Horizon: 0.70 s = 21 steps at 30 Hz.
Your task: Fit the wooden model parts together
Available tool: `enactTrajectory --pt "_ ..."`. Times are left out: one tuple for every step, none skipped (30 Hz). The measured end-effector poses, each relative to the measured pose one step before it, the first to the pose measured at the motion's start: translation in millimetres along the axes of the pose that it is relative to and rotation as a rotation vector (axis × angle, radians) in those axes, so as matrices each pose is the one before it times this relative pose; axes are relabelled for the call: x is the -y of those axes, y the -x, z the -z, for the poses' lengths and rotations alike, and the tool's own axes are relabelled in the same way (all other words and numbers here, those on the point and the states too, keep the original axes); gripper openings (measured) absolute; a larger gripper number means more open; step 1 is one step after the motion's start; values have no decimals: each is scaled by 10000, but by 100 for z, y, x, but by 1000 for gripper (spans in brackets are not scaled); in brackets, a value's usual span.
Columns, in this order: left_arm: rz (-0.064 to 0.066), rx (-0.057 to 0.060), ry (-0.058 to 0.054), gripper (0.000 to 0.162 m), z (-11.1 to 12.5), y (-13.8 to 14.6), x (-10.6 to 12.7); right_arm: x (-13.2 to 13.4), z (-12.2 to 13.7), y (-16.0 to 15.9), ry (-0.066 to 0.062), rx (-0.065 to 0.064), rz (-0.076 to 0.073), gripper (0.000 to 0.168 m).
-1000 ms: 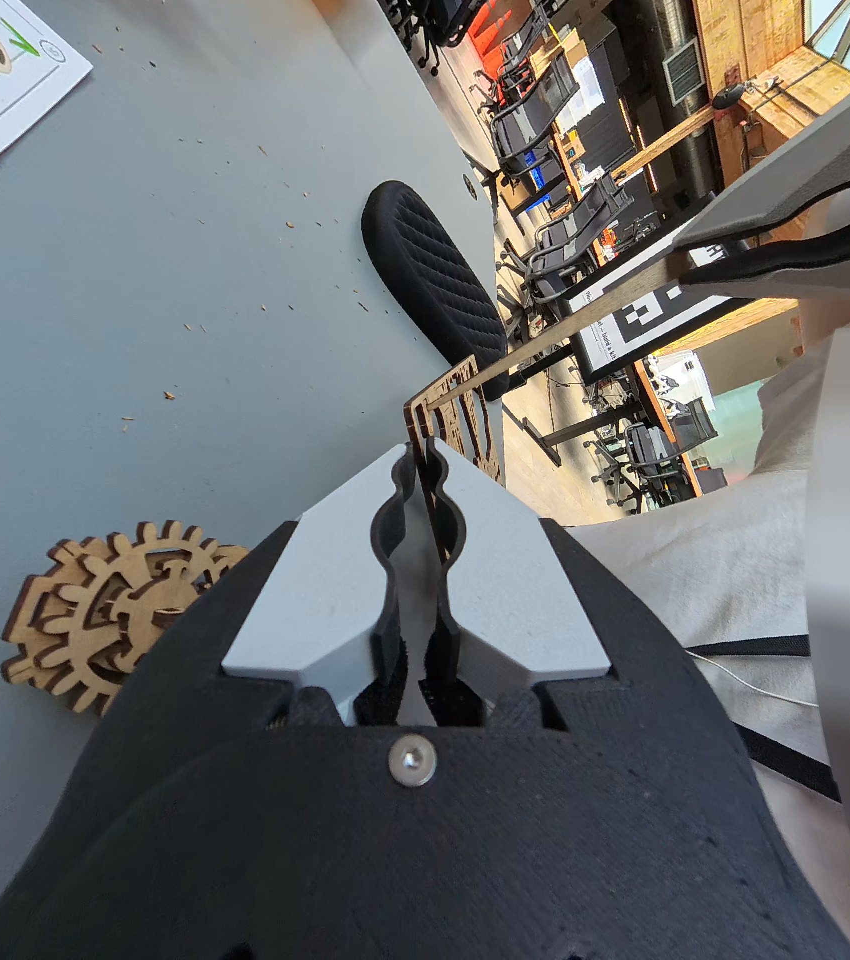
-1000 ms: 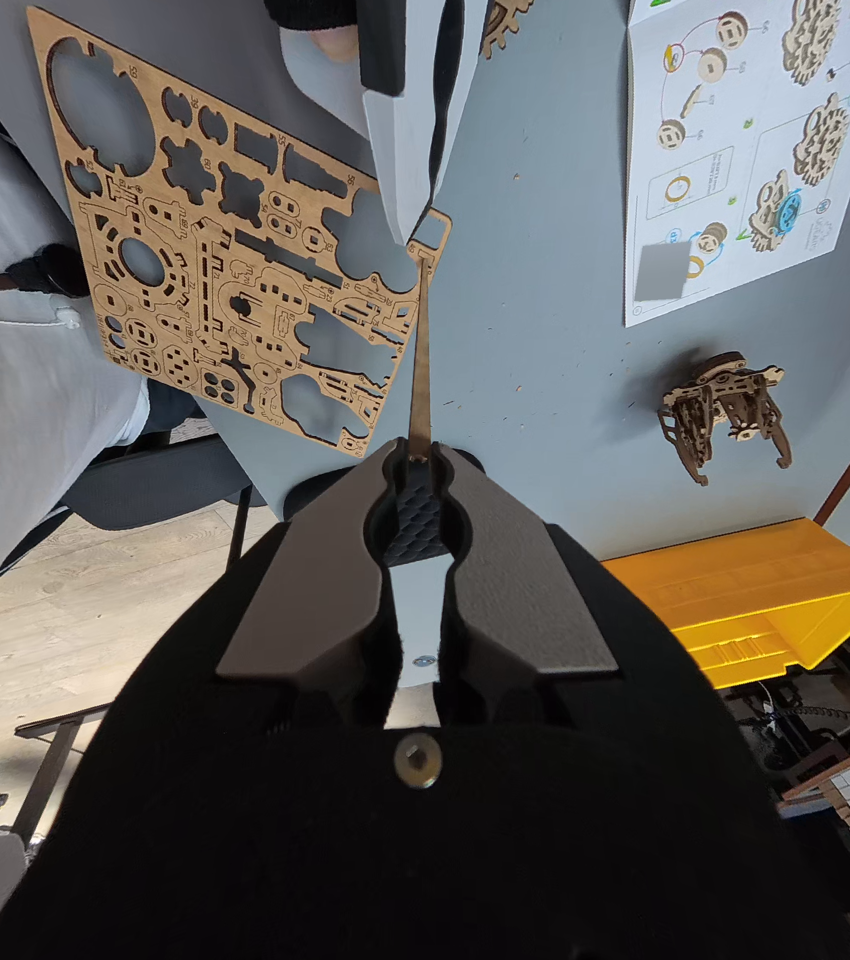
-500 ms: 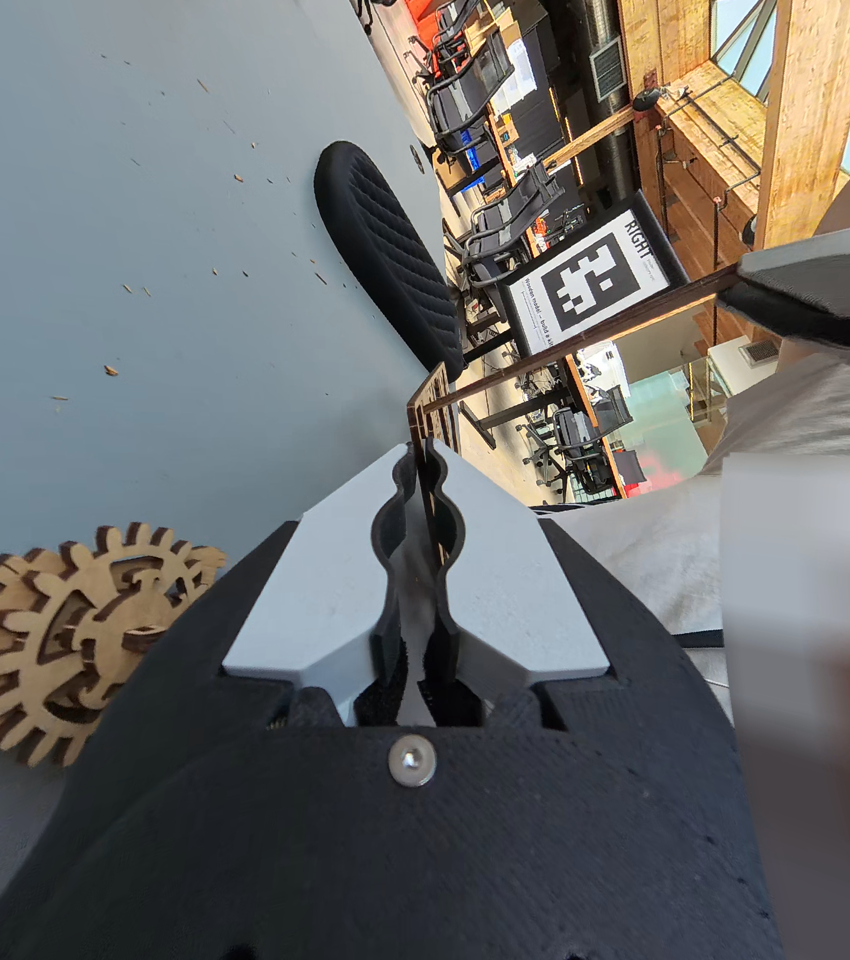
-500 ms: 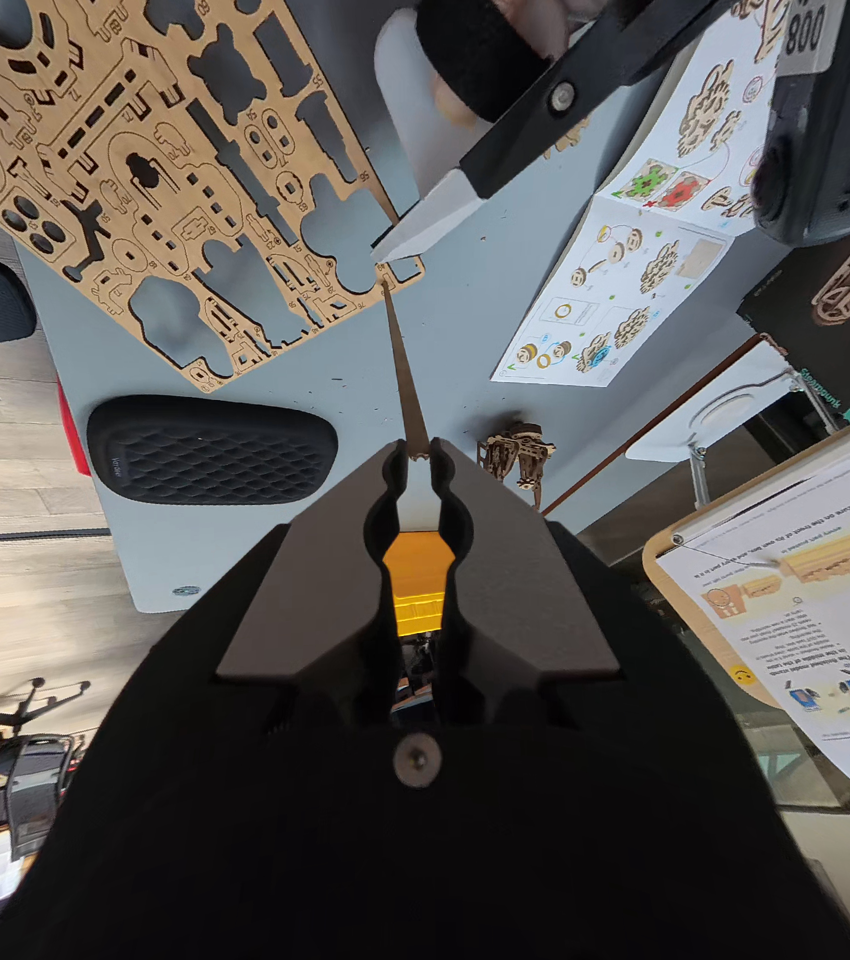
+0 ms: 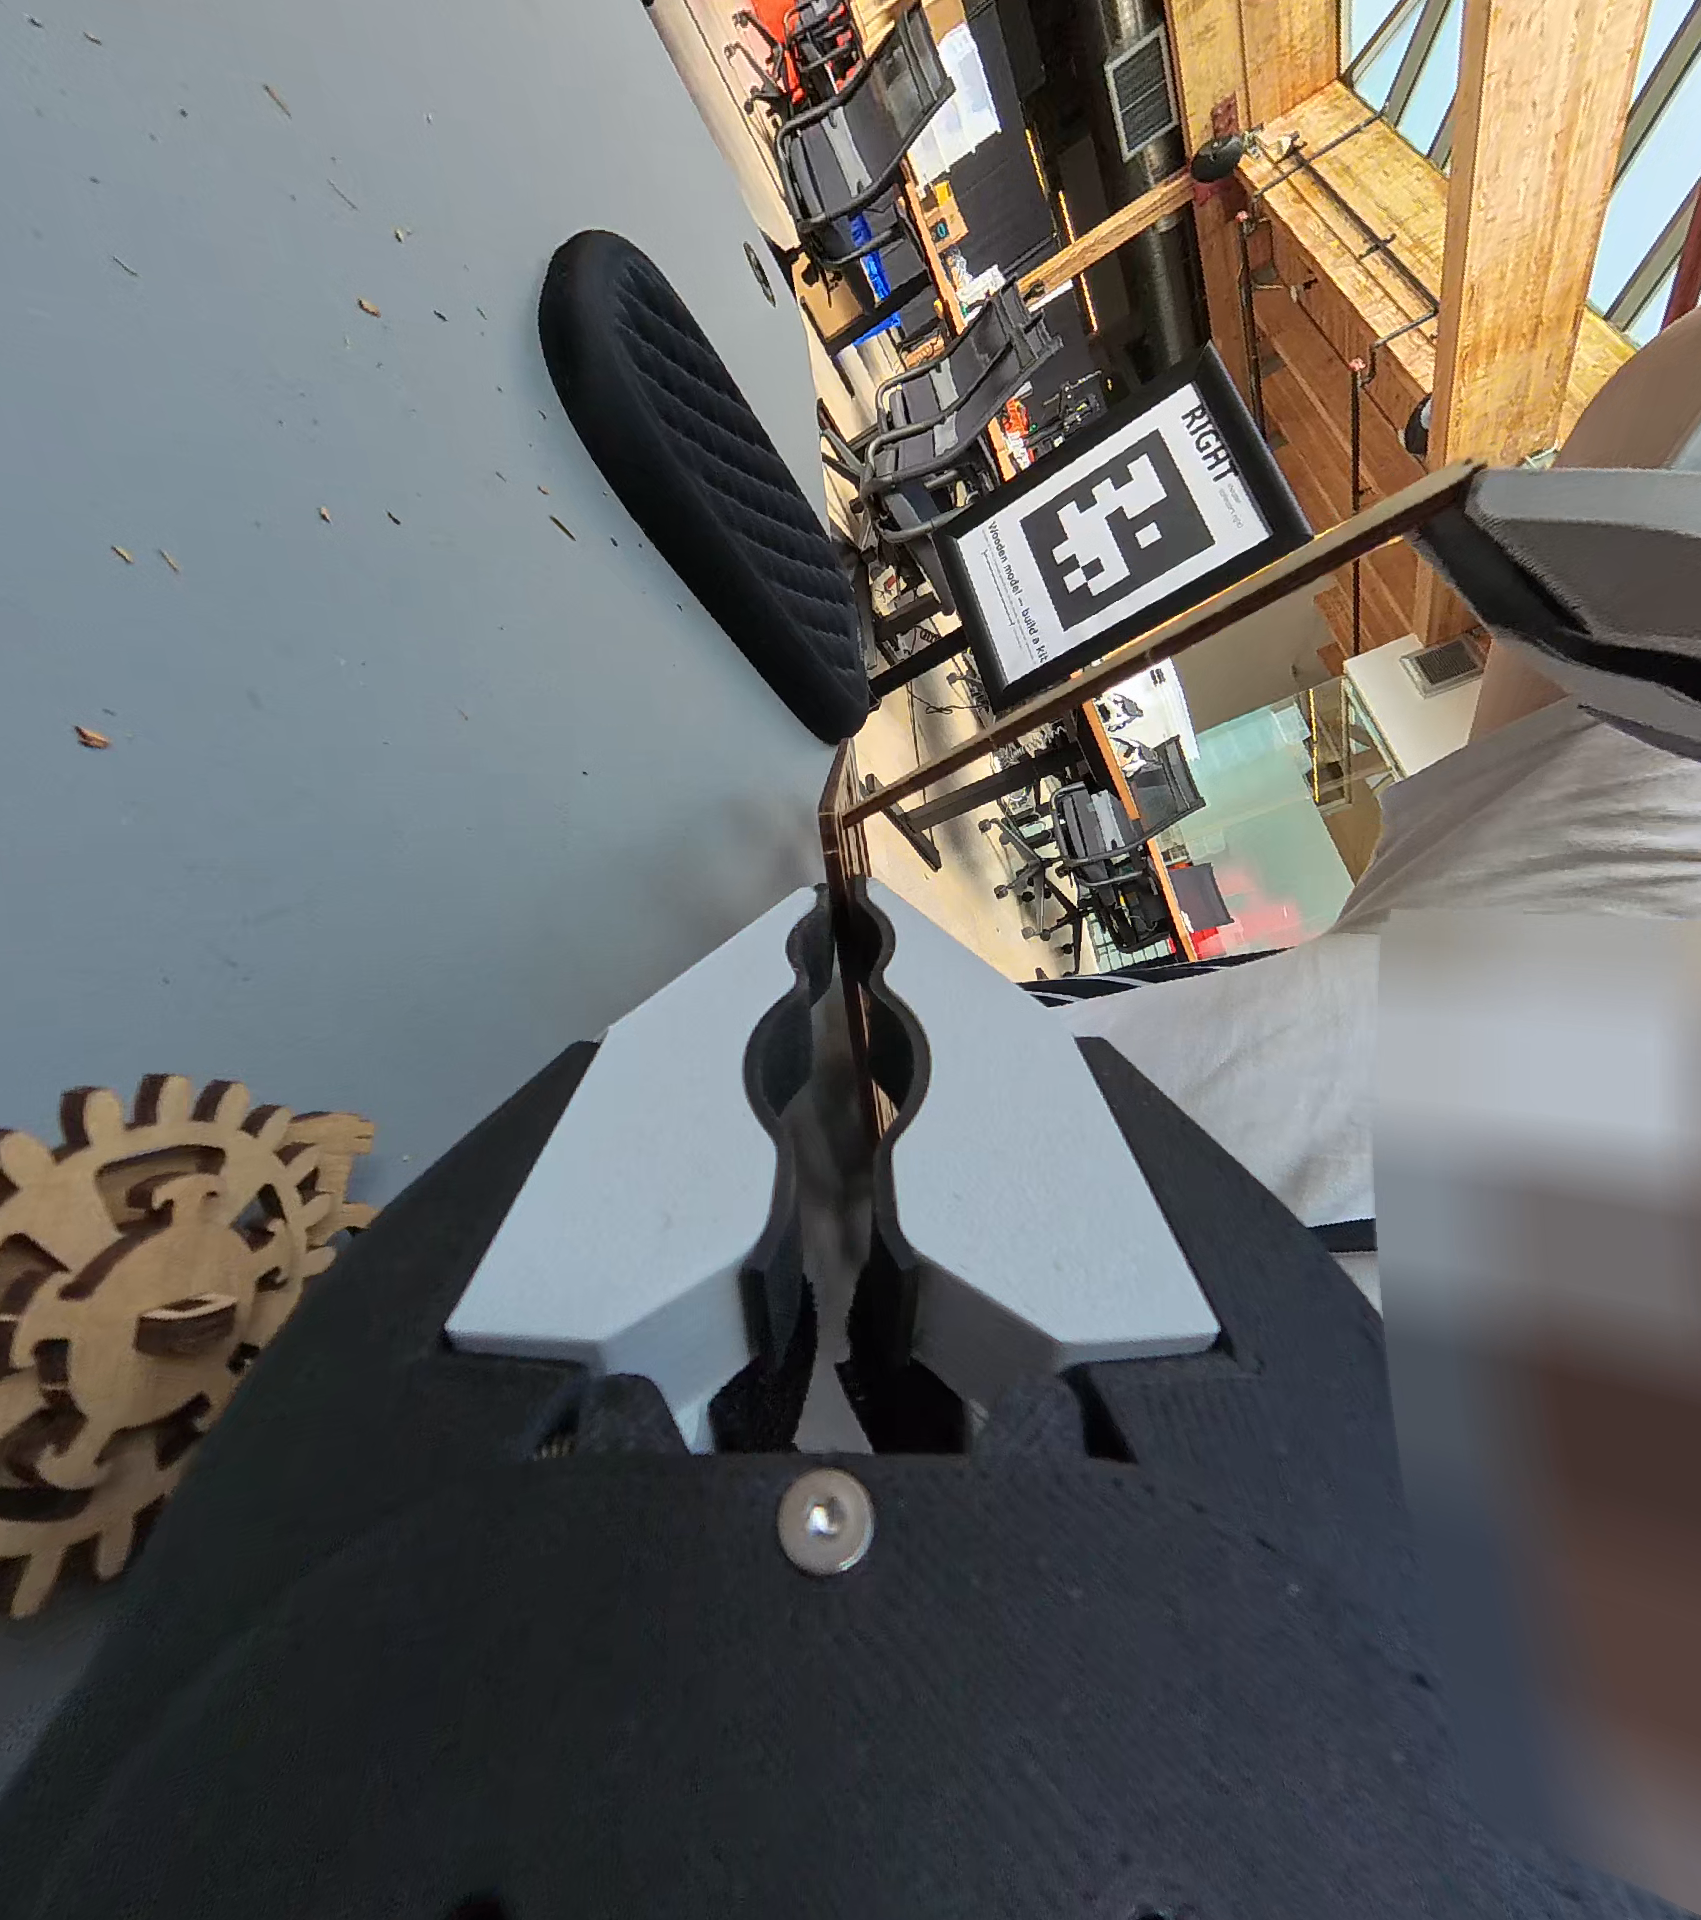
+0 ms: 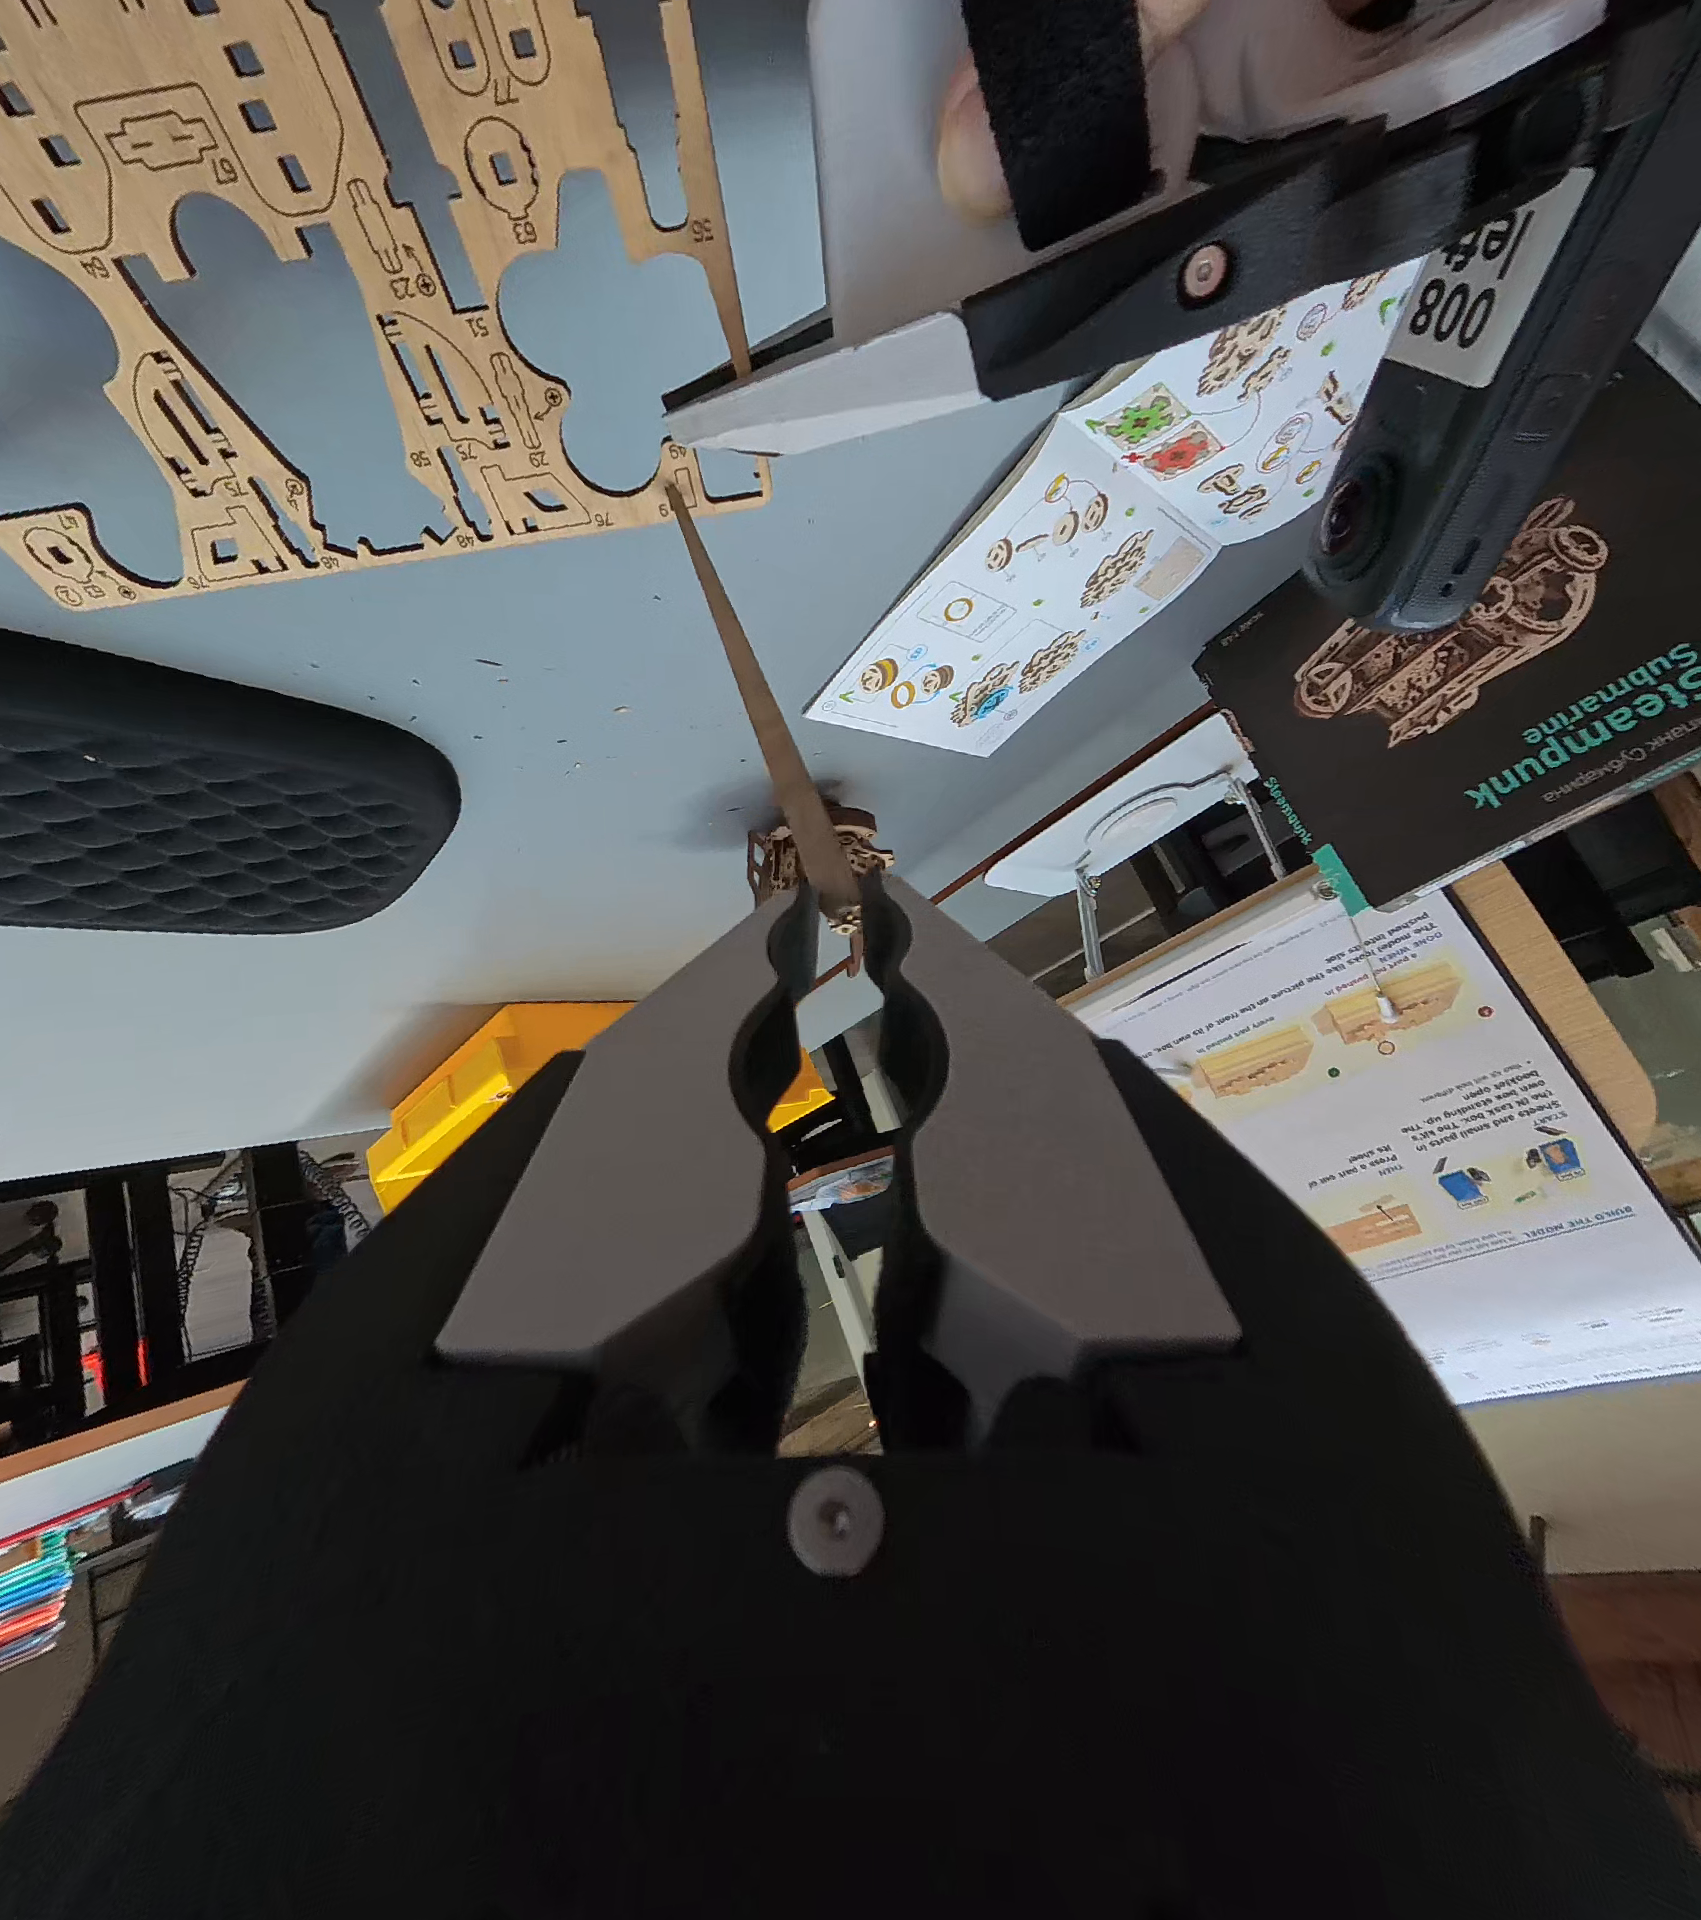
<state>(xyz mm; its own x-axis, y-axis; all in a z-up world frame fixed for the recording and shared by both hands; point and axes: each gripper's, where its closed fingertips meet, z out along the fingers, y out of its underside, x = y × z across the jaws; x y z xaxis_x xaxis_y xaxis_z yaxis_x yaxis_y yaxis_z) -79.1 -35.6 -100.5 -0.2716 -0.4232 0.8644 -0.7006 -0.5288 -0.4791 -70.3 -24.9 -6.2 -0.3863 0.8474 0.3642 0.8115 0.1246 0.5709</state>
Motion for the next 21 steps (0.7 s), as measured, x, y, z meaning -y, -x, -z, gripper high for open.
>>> enactTrajectory --pt "20 -35 -6 0 10 -62 6 83 99 -95 9 -313 177 7" --pt "28 -33 -11 0 1 -23 8 55 46 -71 84 -342 281 7" --pt "49 -6 -3 0 -13 33 -21 132 44 -16 65 -342 322 7" --pt "50 25 19 0 -23 119 -50 237 40 63 -6 -314 310 7" --pt "38 1 39 0 -44 71 -86 247 63 22 -31 -359 342 7" --pt "40 -42 37 0 -49 -5 -67 183 83 -35 -22 -405 354 7" --pt "30 -56 18 0 -52 -52 -46 31 34 -1 62 -354 284 7" --pt "19 -46 17 0 -47 -73 -38 42 41 -60 60 -388 243 7" --pt "10 -17 25 0 -27 -32 -47 174 84 -132 -44 -440 251 7" --pt "1 10 18 0 -24 15 -31 165 91 -78 -55 -406 232 7" --pt "27 7 10 0 7 38 -31 60 30 38 30 -284 158 7" --pt "66 -47 -21 0 12 -21 20 -26 0 -3 110 -255 5 7" --pt "98 -87 -33 0 12 -55 14 -160 -63 51 226 -150 -154 8" --pt "114 -75 -41 0 -2 -28 26 -147 -20 71 273 -87 -261 8" --pt "104 -14 -38 0 15 64 20 81 73 53 151 -82 -249 7" --pt "69 11 -26 0 0 71 17 35 87 108 199 -25 -270 7" --pt "51 1 -24 0 -4 34 9 -77 52 117 292 -10 -294 7" --pt "37 50 -25 0 7 89 29 63 106 105 170 -39 -238 7" --pt "25 77 -15 0 13 128 1 136 108 106 110 -26 -241 7" --pt "32 21 -9 0 2 44 -4 -1 75 52 214 -39 -279 7" --pt "32 -10 -10 0 -4 -5 8 123 105 -93 87 -144 -287 7"
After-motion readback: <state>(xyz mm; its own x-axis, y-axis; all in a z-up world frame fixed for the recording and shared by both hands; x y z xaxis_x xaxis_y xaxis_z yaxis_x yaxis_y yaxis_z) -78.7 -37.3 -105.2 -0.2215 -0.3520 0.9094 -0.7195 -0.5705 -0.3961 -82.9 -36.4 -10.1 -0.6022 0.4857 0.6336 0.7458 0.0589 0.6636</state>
